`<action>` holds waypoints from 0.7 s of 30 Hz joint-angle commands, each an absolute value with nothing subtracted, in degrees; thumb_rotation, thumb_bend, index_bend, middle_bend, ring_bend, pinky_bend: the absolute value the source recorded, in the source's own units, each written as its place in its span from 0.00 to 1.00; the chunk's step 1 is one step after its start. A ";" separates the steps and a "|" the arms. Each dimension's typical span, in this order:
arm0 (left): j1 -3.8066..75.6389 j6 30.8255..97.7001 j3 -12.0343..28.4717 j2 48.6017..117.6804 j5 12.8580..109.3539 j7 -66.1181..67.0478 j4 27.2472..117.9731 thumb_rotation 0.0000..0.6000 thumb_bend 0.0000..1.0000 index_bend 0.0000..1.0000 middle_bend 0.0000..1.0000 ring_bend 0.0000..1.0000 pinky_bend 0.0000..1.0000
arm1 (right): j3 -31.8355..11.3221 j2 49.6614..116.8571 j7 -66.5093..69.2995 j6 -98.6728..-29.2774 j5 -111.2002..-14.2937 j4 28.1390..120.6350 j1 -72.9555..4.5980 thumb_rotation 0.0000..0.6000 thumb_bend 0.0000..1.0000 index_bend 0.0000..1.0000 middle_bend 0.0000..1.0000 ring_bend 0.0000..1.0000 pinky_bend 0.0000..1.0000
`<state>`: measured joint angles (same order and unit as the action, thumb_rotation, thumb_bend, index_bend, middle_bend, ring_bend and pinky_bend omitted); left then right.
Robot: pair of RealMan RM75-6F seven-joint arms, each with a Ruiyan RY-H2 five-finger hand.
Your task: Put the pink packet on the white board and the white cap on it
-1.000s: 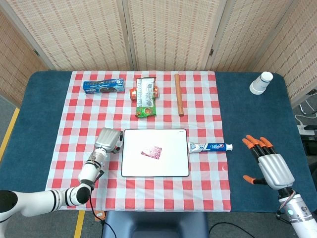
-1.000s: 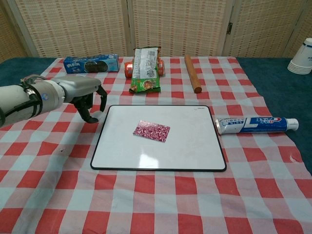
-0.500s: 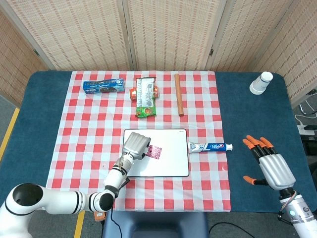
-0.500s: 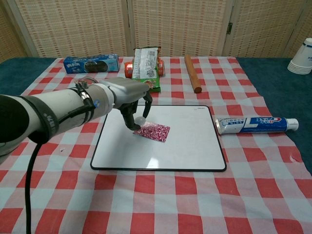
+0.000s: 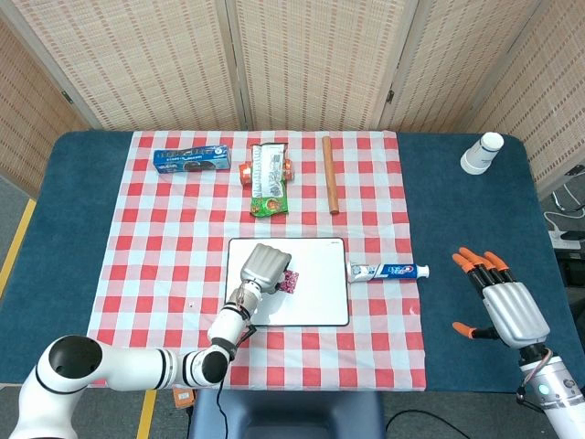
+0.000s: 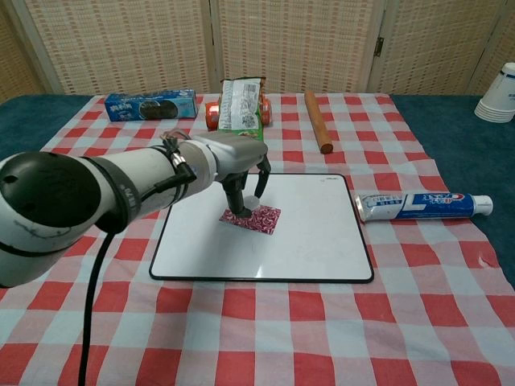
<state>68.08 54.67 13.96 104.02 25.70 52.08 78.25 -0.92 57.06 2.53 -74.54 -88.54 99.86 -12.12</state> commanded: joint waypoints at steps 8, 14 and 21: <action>70.03 54.13 14.42 105.65 23.93 52.72 76.60 1.00 0.32 0.54 1.00 1.00 1.00 | -0.82 56.74 3.65 -74.84 -88.65 99.51 -11.91 0.91 0.00 0.00 0.00 0.00 0.08; 70.49 53.36 14.20 106.16 23.36 52.50 75.05 1.00 0.31 0.49 1.00 1.00 1.00 | -0.80 56.56 4.41 -75.05 -88.59 99.14 -11.73 0.91 0.00 0.00 0.00 0.00 0.08; 70.32 51.77 13.87 104.60 23.35 51.40 75.20 1.00 0.20 0.33 1.00 1.00 1.00 | -0.87 56.65 4.47 -74.87 -88.57 99.03 -11.86 0.91 0.00 0.00 0.00 0.00 0.08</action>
<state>70.39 51.93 13.97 104.87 23.28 51.57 75.00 -0.86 56.64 4.47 -74.88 -88.57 99.04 -11.85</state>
